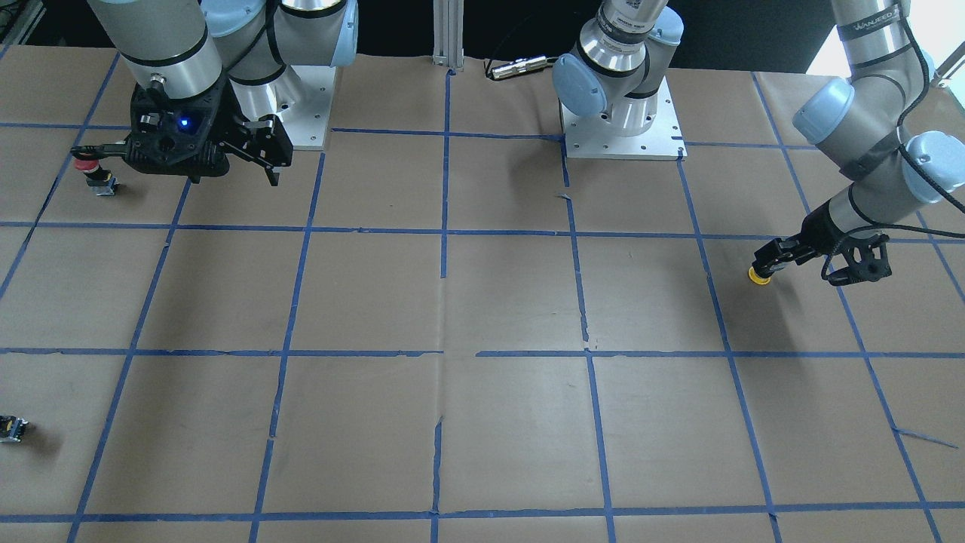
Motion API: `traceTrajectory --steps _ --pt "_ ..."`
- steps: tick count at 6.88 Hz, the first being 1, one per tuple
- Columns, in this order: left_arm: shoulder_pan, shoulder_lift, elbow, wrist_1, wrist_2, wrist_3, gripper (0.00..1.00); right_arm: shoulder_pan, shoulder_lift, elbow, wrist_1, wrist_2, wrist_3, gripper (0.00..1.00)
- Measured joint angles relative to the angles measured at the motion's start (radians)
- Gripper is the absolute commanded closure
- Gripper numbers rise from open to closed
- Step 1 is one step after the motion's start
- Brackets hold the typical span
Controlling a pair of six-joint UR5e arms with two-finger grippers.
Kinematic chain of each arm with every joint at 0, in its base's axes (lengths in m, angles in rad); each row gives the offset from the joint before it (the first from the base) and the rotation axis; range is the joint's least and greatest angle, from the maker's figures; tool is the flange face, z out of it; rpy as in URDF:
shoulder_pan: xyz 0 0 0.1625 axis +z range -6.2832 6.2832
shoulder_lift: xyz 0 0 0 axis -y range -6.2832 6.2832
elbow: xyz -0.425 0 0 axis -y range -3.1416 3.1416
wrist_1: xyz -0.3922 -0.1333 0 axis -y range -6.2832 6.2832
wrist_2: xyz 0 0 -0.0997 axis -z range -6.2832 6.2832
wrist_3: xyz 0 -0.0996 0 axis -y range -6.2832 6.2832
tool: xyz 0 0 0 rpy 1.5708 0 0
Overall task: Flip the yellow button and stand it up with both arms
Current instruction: 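Lower the left gripper and grasp the yellow button by its base, then raise the yellow button with the left gripper while the right gripper approaches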
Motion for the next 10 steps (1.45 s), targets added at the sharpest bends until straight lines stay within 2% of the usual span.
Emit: traceTrajectory --steps 2,4,5,7,9,10 --pt "0.002 0.001 -0.005 0.010 0.002 0.006 0.76 -0.015 0.002 -0.019 -0.001 0.010 -0.001 0.00" --pt "0.002 0.005 -0.002 0.013 0.002 0.025 0.80 -0.022 -0.017 -0.106 0.030 0.061 0.001 0.00" --pt "0.002 0.006 0.006 0.017 -0.002 0.066 0.80 -0.022 -0.019 -0.149 0.081 0.096 0.009 0.00" --pt "-0.011 0.007 0.051 0.000 -0.037 0.137 0.80 -0.022 -0.009 -0.176 0.138 0.174 0.093 0.00" --pt "-0.092 0.025 0.118 -0.160 -0.155 0.167 0.80 -0.022 -0.005 -0.177 0.143 0.259 0.188 0.00" --pt "-0.158 0.053 0.144 -0.279 -0.258 0.171 0.80 -0.021 -0.004 -0.177 0.144 0.287 0.218 0.00"
